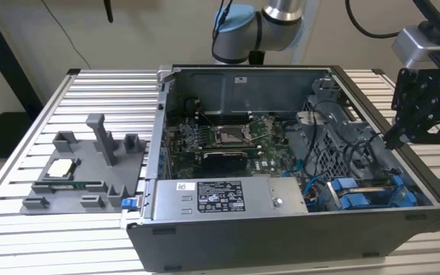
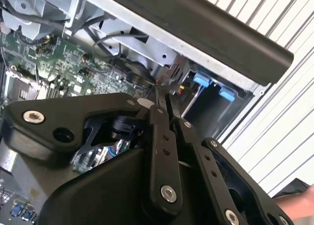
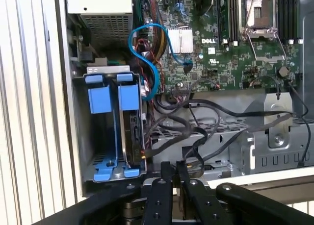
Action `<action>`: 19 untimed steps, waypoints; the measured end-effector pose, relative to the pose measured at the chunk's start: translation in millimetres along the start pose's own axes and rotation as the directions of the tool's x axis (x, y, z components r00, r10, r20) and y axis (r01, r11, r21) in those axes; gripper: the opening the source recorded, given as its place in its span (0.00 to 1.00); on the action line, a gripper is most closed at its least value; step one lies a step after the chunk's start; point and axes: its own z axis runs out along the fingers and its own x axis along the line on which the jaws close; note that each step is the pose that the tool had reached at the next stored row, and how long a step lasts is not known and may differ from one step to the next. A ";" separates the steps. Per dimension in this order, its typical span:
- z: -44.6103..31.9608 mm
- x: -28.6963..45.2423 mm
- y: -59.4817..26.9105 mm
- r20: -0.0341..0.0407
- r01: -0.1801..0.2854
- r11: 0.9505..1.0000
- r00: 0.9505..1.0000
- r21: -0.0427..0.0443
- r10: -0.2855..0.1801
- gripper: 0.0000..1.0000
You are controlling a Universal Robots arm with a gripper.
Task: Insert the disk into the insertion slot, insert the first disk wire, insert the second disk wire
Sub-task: 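Insert the second disk wire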
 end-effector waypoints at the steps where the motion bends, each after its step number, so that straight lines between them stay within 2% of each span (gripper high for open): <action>1: -0.4 1.2 3.7 0.000 0.000 1.000 1.000 0.002 0.000 0.16; 12: -4.7 15.1 46.8 0.002 0.004 1.000 1.000 0.023 -0.004 0.16; 13: -5.3 19.0 54.9 0.002 0.005 0.999 1.000 0.032 -0.005 0.16; 15: -5.6 21.4 58.4 0.003 0.007 0.999 1.000 0.041 -0.007 0.16; 17: -5.9 23.3 60.6 0.004 0.009 0.998 1.000 0.054 -0.009 0.16; 18: -6.0 24.7 62.2 0.006 0.014 0.997 1.000 0.073 -0.014 0.16; 19: -5.7 25.2 62.8 0.006 0.017 0.996 1.000 0.083 -0.017 0.16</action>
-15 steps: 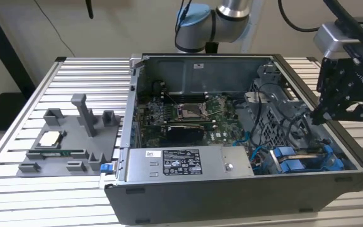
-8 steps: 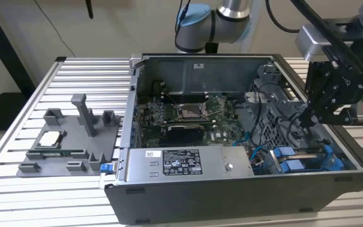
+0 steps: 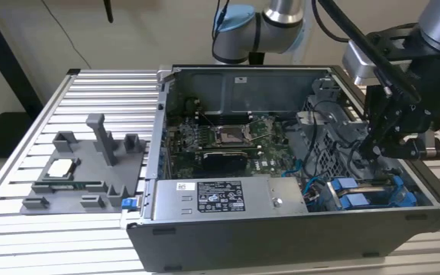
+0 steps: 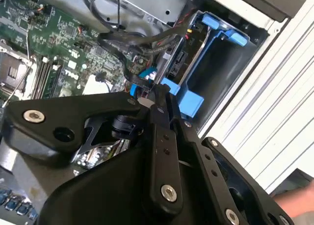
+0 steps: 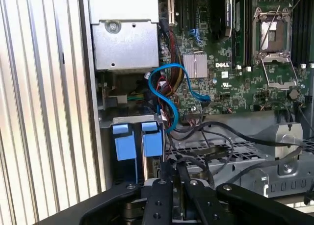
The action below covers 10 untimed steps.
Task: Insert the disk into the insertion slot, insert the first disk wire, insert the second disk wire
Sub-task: 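Insert the second disk wire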
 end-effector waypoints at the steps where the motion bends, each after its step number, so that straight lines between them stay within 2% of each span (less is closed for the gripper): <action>1: 0.5 0.5 0.6 0.001 0.004 1.000 1.000 0.008 -0.004 0.16; 3: 1.7 1.1 1.7 0.003 0.018 1.000 1.000 0.013 -0.018 0.16; 7: 4.2 1.7 2.3 0.008 0.073 0.997 0.997 0.004 -0.073 0.16; 10: 4.3 1.7 2.5 0.009 0.083 0.997 0.997 0.003 -0.083 0.16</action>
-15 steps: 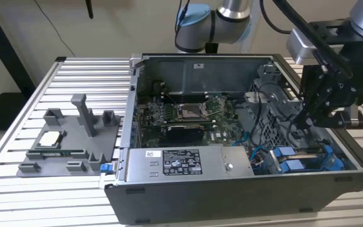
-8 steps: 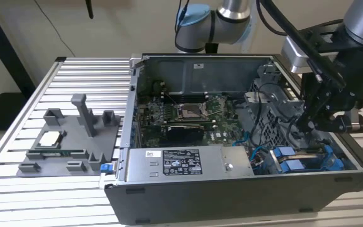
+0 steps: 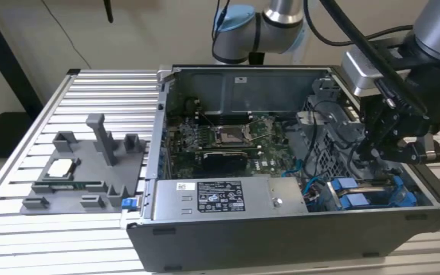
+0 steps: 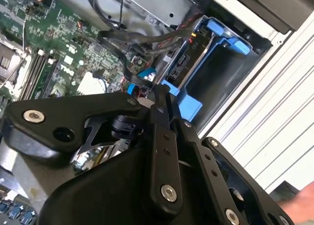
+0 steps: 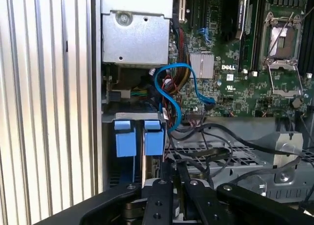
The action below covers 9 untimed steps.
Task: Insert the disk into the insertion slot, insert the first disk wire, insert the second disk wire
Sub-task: 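Insert the second disk wire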
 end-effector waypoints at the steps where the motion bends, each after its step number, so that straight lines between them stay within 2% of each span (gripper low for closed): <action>1: 0.1 0.0 0.0 0.000 0.001 1.000 1.000 0.000 -0.001 0.16; 2: 0.1 0.1 0.0 0.000 0.002 1.000 1.000 0.000 -0.002 0.16; 3: 0.4 0.1 0.0 -0.005 0.002 1.000 1.000 0.000 -0.002 0.16; 6: 1.5 -0.6 0.1 -0.044 0.006 1.000 0.999 0.000 -0.006 0.16; 7: 2.6 -0.7 0.2 -0.050 0.007 1.000 0.999 0.001 -0.007 0.16; 9: 6.0 -0.3 0.5 -0.051 0.009 1.000 0.999 0.004 -0.009 0.16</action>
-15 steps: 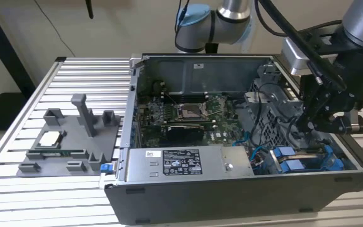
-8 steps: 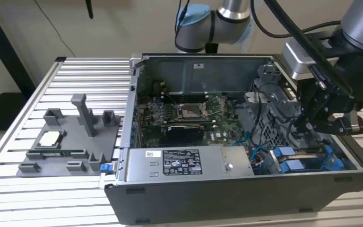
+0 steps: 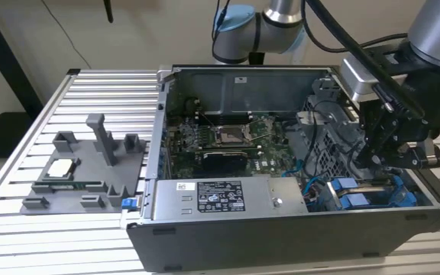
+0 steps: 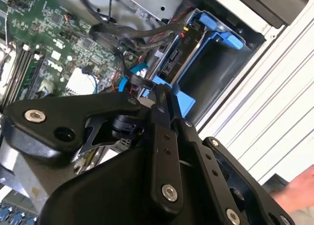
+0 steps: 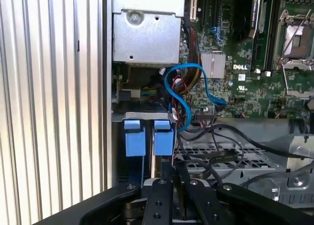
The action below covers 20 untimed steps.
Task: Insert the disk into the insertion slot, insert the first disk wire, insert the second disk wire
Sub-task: 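Insert the second disk wire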
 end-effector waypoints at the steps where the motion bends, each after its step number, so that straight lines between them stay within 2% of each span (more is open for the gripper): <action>1: 1.2 0.0 0.1 0.000 0.004 1.000 1.000 0.002 -0.004 0.16; 4: 3.7 0.2 0.4 0.002 0.031 0.999 1.000 0.010 -0.031 0.16; 9: 7.1 0.6 0.8 0.005 0.067 0.997 0.998 0.027 -0.067 0.16; 15: 11.8 1.8 1.2 0.004 0.082 0.995 0.997 0.049 -0.082 0.16; 19: 16.8 2.5 1.8 0.003 0.083 0.995 0.997 0.058 -0.083 0.16; 20: 16.9 2.5 1.8 0.003 0.083 0.995 0.997 0.058 -0.084 0.16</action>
